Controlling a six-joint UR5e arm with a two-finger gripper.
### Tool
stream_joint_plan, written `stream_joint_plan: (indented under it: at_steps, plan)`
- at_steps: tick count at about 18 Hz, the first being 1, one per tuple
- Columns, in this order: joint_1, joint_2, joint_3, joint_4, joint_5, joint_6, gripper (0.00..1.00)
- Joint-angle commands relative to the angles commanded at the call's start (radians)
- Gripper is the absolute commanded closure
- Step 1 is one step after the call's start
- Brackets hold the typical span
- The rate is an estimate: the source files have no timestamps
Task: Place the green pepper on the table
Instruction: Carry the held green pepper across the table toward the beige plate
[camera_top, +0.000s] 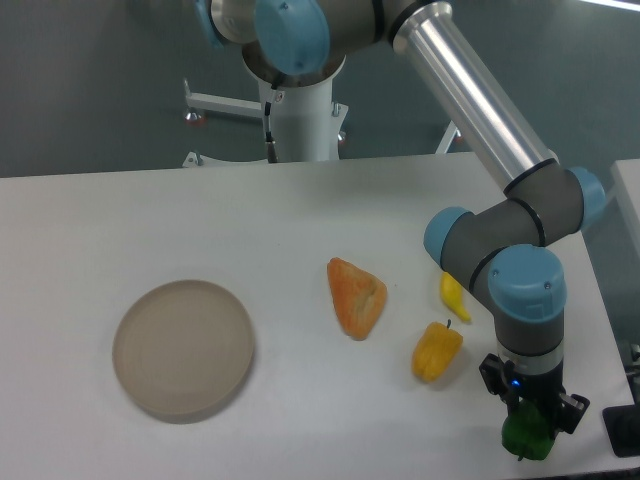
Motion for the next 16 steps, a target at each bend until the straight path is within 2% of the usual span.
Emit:
stream_joint_plan:
  at_steps: [9,12,16]
  plan:
    - [-0.006,0.006,-0.011,0.000,0.002,-0.021,0.61]
    - [-0.034,0.011,-0.026,-0.003,0.003,-0.040,0.61]
    - [-0.041,0.054,-0.034,-0.067,0.003,-0.081,0.61]
